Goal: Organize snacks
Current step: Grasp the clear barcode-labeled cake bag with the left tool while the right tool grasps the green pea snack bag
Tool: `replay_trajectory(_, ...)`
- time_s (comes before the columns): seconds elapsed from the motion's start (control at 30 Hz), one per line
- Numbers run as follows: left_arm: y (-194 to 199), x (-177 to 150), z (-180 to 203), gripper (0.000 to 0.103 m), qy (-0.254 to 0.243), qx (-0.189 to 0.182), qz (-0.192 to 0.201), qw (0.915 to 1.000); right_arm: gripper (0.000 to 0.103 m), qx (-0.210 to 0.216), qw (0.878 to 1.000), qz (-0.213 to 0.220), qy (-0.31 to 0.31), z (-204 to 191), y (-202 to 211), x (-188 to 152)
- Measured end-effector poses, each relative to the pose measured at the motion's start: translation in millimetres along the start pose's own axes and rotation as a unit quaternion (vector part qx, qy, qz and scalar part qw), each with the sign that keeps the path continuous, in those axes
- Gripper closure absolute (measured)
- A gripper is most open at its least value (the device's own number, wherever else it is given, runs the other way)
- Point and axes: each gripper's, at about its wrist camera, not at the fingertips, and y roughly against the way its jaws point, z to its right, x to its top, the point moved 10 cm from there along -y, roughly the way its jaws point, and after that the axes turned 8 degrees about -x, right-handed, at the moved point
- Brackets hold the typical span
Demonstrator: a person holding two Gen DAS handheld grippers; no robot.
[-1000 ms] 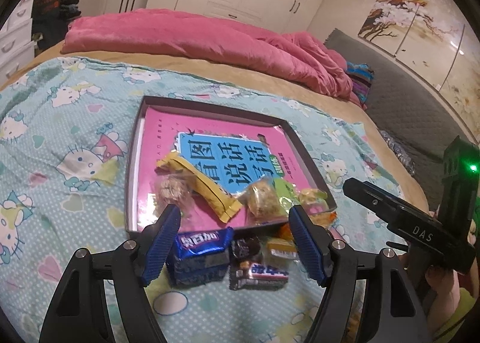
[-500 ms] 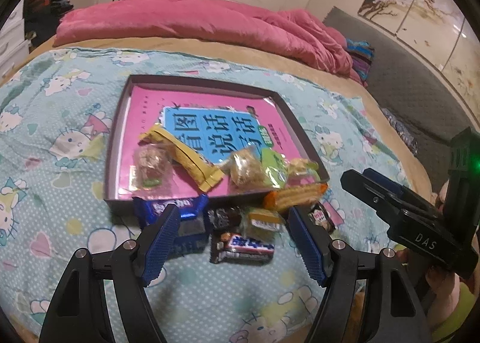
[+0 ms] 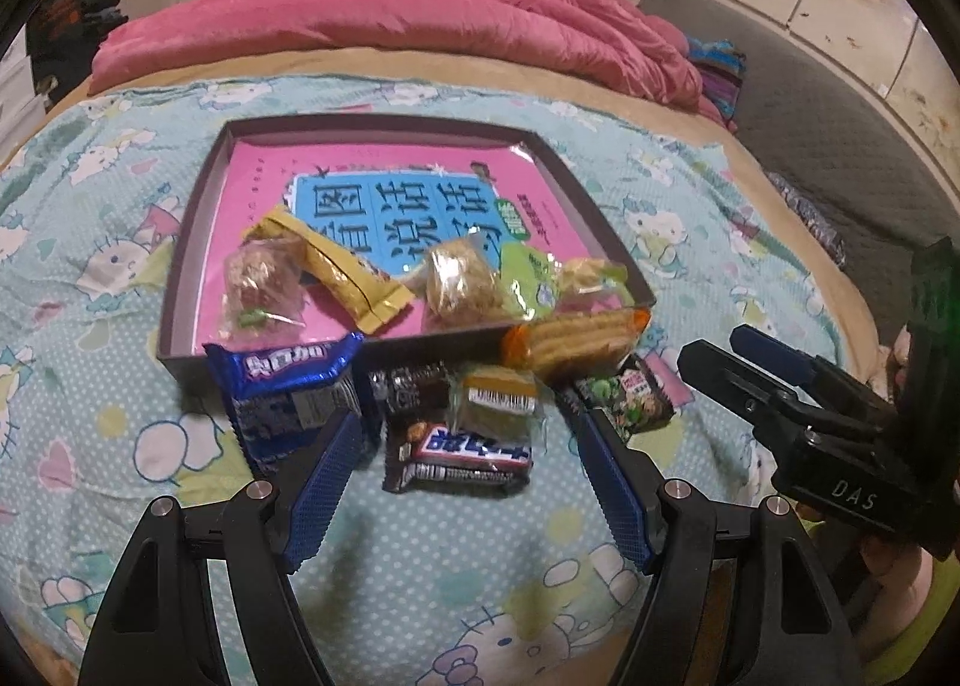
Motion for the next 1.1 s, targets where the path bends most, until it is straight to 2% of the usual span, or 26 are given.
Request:
replay_trajectory(0.2,-8.9,-5.3,5.6,0.027,-0.005,-0.003,-0.013,0.9999,0.023,0.009,1.000,-0.018,0.007,0.8,-12.2,-18.0)
replay_trajectory(0.6,-28.0,-12.1,3.4,0.027,0.010,-0.012,-0.036,0.9992,0.023,-0.016,0.997,-0.055,0.048,-3.9,-46.4,-46.1)
replay_trajectory(0.9,-46.4,-10.6,2.7,0.027,0.026,-0.020,-0.051,0.9981,0.023,-0.036,0.994,-0.055,0.086,-12.2,-68.1,-51.2)
replay_trajectory(0.93,-47.6,-9.8,3.3,0.027,0.026,-0.019,-0.052,0.9981,0.023,-0.036,0.994,-0.054,0.088,-12.6,-69.1,-51.4)
replay_trajectory(1.03,-52.2,-8.1,8.3,0.027,0.026,-0.027,-0.057,0.9977,0.038,-0.030,0.994,-0.059,0.084,-10.2,-71.2,-52.3)
replay_trajectory(1.1,-55.6,-7.0,10.6,0.032,0.024,-0.026,-0.061,0.9975,0.043,-0.023,0.995,-0.061,0.077,-7.7,-70.4,-52.0)
